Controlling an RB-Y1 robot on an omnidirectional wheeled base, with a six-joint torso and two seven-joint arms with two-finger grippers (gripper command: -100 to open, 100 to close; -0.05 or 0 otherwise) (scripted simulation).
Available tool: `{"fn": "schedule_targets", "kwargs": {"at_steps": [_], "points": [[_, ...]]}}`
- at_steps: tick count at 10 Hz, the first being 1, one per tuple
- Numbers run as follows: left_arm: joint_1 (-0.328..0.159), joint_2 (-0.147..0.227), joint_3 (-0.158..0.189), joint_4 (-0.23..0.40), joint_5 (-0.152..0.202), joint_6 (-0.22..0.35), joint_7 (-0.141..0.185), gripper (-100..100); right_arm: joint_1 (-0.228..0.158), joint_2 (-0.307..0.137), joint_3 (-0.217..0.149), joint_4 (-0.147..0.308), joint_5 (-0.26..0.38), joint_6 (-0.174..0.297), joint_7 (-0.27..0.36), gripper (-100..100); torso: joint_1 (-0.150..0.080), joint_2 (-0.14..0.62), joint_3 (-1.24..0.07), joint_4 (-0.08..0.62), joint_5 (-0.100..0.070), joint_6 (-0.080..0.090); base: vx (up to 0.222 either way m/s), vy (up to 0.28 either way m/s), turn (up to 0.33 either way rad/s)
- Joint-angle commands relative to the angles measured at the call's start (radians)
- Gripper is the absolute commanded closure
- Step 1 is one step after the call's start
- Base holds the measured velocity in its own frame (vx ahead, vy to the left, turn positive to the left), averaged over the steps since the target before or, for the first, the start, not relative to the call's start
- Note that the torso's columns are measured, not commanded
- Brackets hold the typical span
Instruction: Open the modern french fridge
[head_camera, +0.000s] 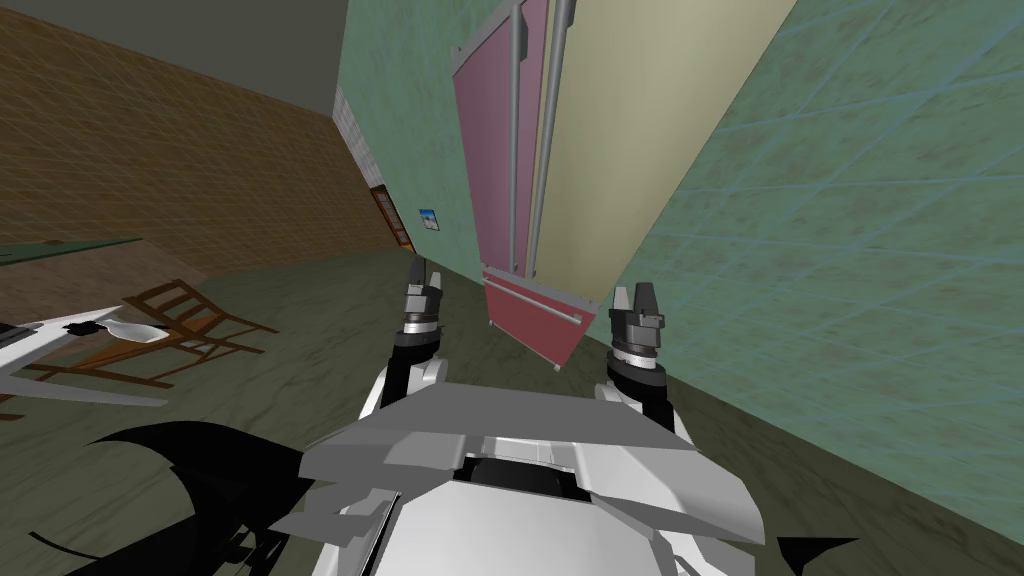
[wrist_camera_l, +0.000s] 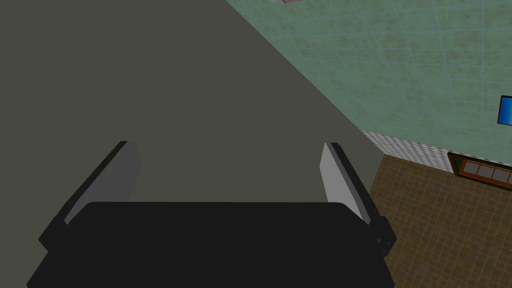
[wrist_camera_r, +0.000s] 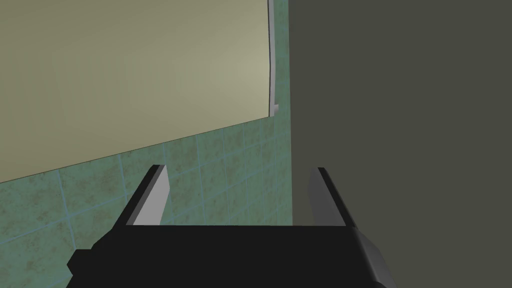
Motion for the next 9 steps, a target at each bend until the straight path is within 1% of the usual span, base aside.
{"fn": "schedule_targets", "kwargs": {"at_steps": [1,3,9], "points": [[0.0,0.0,0.0,0.0,0.0,0.0,0.0,0,0.0,0.0,0.0,0.0,0.0,0.0,0.0,0,0.0,0.04,-0.082,0.041,0.0,0.0,0.0,0.0,0.0],[0.0,0.0,0.0,0.0,0.0,0.0,0.0,0,0.0,0.0,0.0,0.0,0.0,0.0,0.0,0,0.0,0.175,-0.351,0.176,0.0,0.0,0.0,0.0,0.0],[0.0,0.0,0.0,0.0,0.0,0.0,0.0,0,0.0,0.0,0.0,0.0,0.0,0.0,0.0,0,0.0,0.618,-1.234,0.617,0.0,0.0,0.0,0.0,0.0]]}}
